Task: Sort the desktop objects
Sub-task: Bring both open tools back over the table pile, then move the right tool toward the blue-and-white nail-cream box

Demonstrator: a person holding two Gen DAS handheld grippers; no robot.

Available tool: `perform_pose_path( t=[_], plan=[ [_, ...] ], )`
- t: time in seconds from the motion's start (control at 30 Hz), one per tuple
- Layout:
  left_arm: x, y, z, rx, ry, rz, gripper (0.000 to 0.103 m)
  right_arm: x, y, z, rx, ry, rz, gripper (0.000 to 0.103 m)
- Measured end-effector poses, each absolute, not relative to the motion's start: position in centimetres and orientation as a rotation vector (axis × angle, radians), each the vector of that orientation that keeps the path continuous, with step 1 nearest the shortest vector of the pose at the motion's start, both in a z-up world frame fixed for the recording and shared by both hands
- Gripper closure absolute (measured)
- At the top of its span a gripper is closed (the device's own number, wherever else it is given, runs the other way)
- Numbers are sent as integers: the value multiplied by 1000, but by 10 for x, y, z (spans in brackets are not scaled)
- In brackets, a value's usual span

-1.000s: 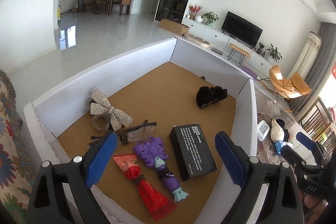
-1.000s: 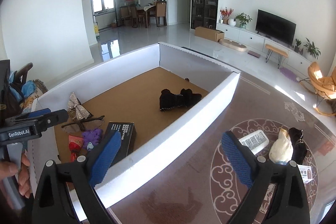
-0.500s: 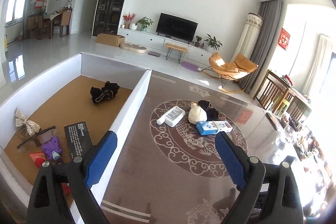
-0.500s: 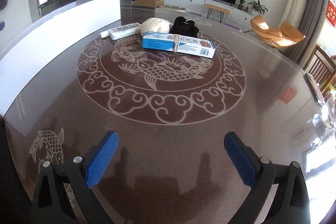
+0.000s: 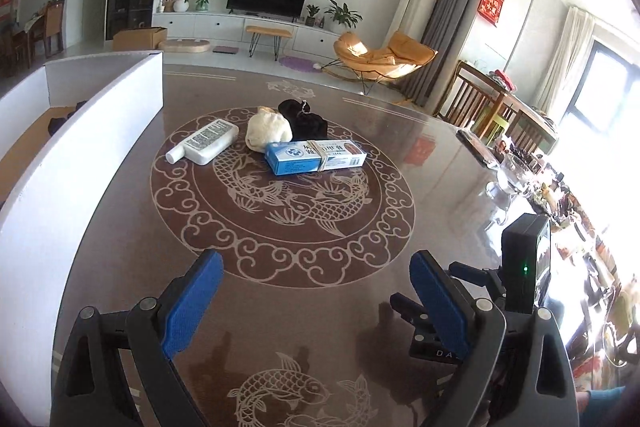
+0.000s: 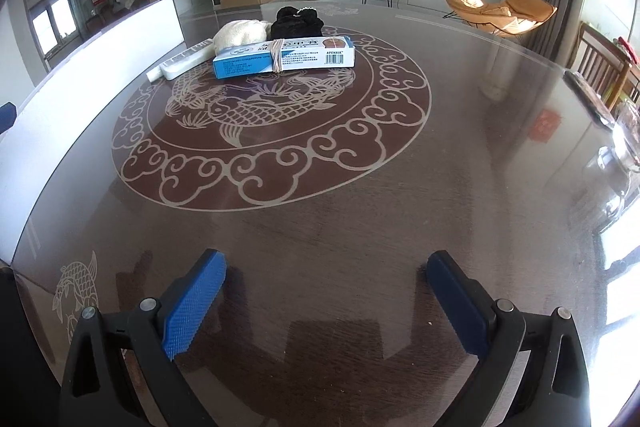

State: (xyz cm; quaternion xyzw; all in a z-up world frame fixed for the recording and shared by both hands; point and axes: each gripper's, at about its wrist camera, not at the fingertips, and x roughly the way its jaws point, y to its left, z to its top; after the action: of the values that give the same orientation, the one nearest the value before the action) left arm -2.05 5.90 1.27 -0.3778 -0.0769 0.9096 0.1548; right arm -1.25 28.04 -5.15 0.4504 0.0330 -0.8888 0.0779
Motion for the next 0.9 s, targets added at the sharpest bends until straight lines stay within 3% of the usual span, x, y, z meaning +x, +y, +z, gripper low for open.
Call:
perform_pose_path(
  t=[0.23, 0.4, 0.9],
  plan=[
    [-21, 61, -39, -1228, -93, 2607, 8, -13, 280, -52, 1355, 107, -2669, 2],
    [-26, 39, -43, -1247, -220, 2633, 8, -14, 279, -53, 1360, 119, -2671, 2],
    [-31, 31, -50, -1293, -255, 2660, 8, -14, 280, -52, 1365, 118, -2680, 2]
  ],
)
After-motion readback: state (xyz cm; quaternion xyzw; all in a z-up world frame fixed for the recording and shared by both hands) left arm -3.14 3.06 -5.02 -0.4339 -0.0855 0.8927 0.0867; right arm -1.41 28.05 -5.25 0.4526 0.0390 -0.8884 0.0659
